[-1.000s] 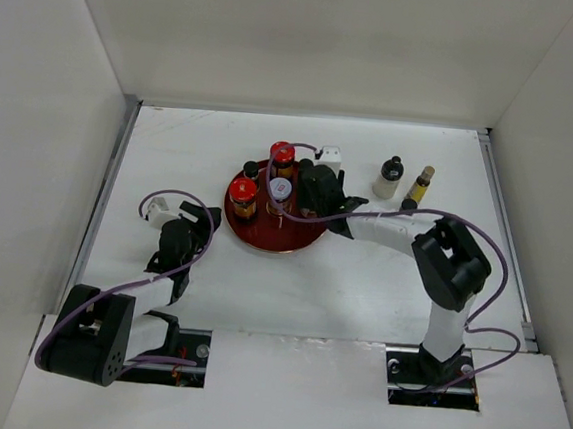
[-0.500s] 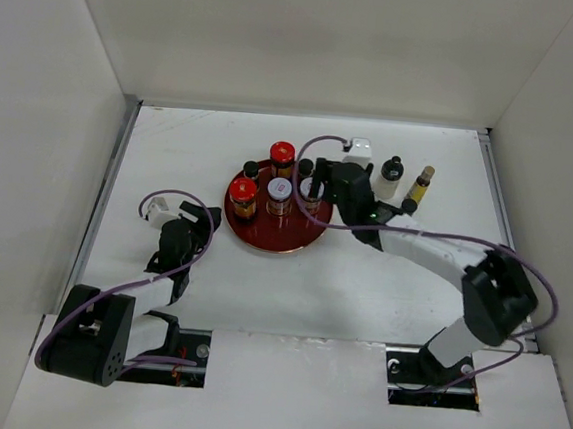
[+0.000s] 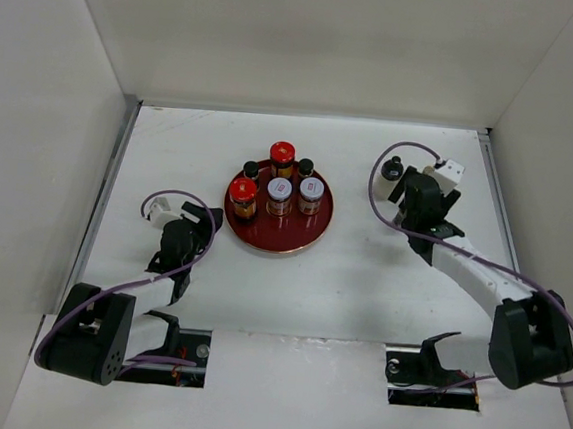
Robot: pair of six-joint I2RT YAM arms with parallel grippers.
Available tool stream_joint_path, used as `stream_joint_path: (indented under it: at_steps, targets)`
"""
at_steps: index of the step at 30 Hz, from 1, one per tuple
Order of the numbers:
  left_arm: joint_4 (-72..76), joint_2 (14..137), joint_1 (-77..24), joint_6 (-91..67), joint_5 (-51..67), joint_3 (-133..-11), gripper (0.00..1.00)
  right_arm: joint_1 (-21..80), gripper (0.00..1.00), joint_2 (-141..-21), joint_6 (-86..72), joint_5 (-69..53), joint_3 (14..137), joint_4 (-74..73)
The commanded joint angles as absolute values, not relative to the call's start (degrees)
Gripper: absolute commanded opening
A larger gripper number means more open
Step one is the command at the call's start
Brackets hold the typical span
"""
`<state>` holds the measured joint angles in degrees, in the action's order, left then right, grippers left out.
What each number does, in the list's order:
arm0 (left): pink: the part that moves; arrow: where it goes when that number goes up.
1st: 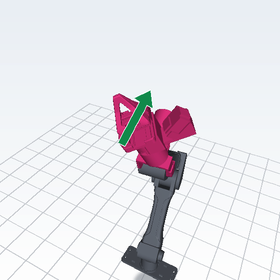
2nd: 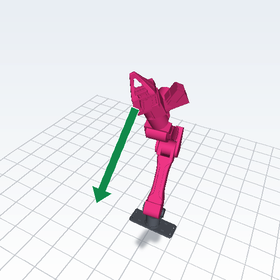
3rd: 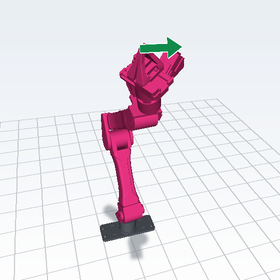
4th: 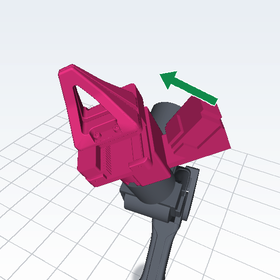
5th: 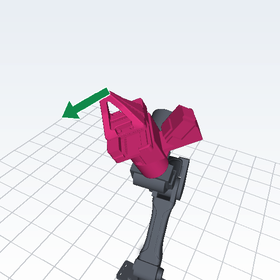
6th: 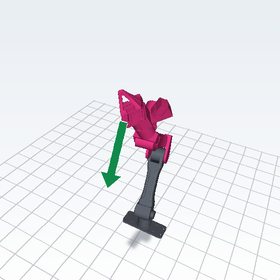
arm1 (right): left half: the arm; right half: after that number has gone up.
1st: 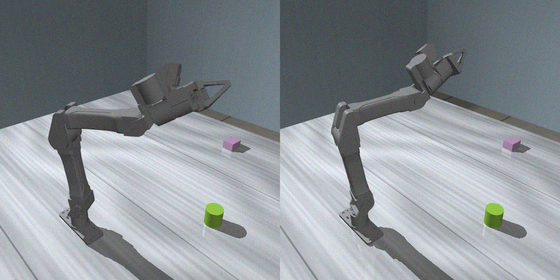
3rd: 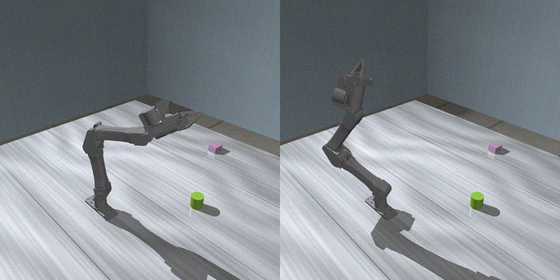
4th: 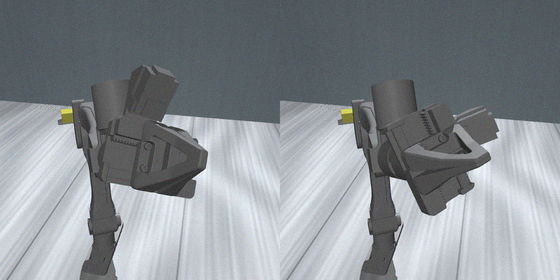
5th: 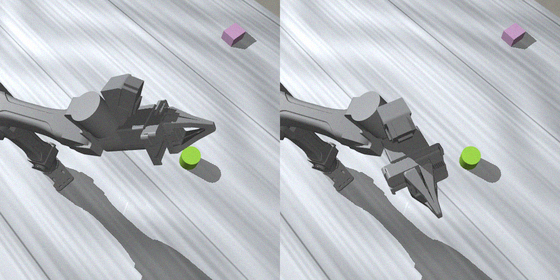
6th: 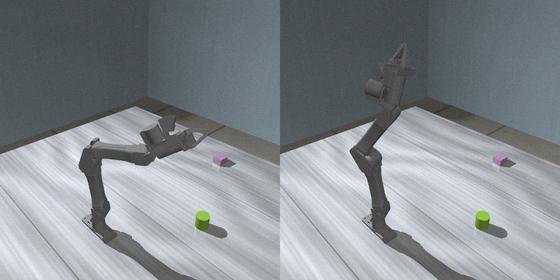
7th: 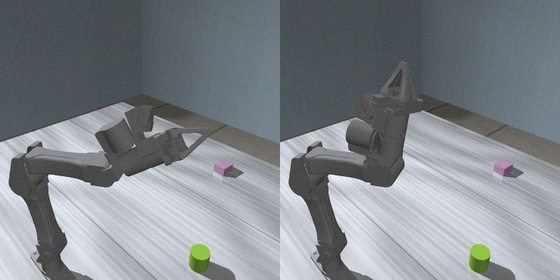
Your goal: Organize the condiment bottles
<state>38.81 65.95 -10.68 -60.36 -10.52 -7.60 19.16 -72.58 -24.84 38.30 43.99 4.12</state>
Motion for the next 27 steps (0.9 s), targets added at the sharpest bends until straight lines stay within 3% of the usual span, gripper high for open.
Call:
stream_joint_path:
  at_steps: [1,9,19,27]
  targets:
    - [41.31,65.04,-10.85,-59.68,-11.17,-9.14,0.67,19.11,0.87,-76.45,-25.75,37.01,46.05,2.81]
    - [41.75,65.74,-10.77,-60.12,-10.46,-9.14,0.67,19.03,0.77,-82.79,-26.72,35.51,45.97,5.09]
    - [41.49,64.95,-10.85,-59.68,-11.07,-9.14,0.67,18.68,0.45,-85.17,-25.32,37.44,46.14,10.72]
    - [41.22,64.68,-10.50,-59.50,-11.43,-9.05,0.67,27.80,0.41,-77.88,-22.68,39.12,44.47,9.50]
